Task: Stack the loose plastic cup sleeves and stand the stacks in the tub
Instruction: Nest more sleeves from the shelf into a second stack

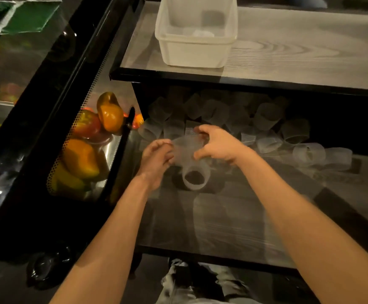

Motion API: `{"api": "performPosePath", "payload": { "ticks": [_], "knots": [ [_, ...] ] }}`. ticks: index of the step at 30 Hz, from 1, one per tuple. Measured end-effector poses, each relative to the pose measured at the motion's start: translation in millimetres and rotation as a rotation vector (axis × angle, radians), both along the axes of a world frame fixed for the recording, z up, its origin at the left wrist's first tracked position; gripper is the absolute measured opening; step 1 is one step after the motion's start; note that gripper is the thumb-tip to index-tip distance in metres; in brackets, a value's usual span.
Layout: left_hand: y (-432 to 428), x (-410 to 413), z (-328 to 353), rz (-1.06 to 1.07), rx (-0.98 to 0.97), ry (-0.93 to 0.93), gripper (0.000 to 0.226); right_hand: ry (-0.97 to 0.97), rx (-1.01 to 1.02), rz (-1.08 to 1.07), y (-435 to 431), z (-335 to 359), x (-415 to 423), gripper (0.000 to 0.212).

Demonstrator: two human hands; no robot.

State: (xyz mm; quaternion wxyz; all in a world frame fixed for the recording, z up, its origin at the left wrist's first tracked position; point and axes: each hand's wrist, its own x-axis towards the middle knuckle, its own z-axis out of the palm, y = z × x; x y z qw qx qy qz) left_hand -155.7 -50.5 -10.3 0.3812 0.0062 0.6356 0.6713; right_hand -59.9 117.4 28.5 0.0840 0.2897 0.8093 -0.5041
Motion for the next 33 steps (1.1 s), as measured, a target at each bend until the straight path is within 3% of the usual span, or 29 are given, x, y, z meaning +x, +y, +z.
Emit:
{"api": "performPosePath", "payload": {
  "ticks": [4, 14, 19, 21, 29, 33],
  "knots": [
    [-6, 9, -4, -0.222, -0.083, 0.179, 0.022, -0.114, 0.135, 0.203, -4, 0, 23, 0.089],
    [-8, 13, -12, -0.365, -0.170, 0.332, 0.039, -0.170, 0.289, 0.245, -13, -14, 33, 0.077],
    [-5, 16, -20, -0.319, -0.223, 0.341, 0.032, -0.406, 0.329, 0.288, -14, -15, 39, 0.102],
    [1, 14, -21, -0.247, -0.238, 0.331, 0.031, -0.448, 0.350, 0.229, -9, -14, 39, 0.102],
    [56, -1, -25, -0.170, -0.231, 0.209, 0.029, -0.079, 0.449, -0.101, 27, -21, 20, 0.064],
    [94, -8, -22, -0.161, -0.172, 0.140, 0.035, -0.011, 0.490, -0.180, 41, -14, 6, 0.050]
  ]
}}
